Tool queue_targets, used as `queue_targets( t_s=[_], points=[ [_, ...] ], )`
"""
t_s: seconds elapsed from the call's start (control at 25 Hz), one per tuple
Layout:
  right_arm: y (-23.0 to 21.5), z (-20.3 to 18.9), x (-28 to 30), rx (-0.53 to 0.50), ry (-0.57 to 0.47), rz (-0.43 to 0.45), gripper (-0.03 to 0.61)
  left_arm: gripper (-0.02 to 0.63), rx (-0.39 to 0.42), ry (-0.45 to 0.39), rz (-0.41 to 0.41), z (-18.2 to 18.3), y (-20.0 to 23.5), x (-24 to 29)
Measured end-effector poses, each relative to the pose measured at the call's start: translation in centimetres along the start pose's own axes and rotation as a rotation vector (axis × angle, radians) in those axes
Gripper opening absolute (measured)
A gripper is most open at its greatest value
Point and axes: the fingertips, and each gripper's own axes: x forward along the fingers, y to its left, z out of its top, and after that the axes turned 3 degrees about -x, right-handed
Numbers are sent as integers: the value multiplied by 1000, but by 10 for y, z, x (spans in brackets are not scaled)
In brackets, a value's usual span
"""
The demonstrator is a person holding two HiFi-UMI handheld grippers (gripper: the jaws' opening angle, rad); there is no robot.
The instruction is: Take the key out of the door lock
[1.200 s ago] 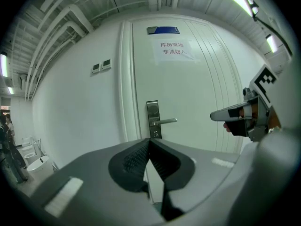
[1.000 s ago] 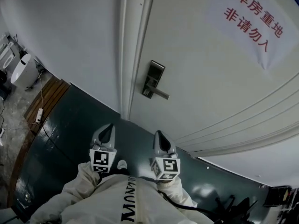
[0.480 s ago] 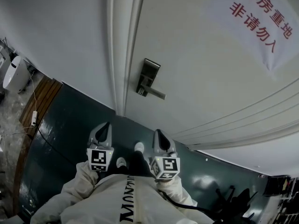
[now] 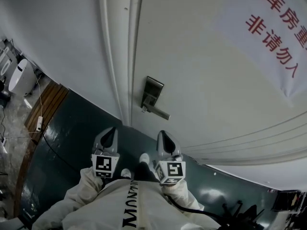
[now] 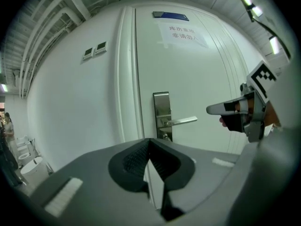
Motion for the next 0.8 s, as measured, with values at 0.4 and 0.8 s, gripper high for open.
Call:
queue_targets(
  t_s=[0.4,0.8],
  points=[
    [-47,23,42,-9,-41,43,2,0,22,2,12,26,-10,68],
    [-69,36,65,-3,-65,113,2,0,36,10,68,36,-23,95]
  ],
)
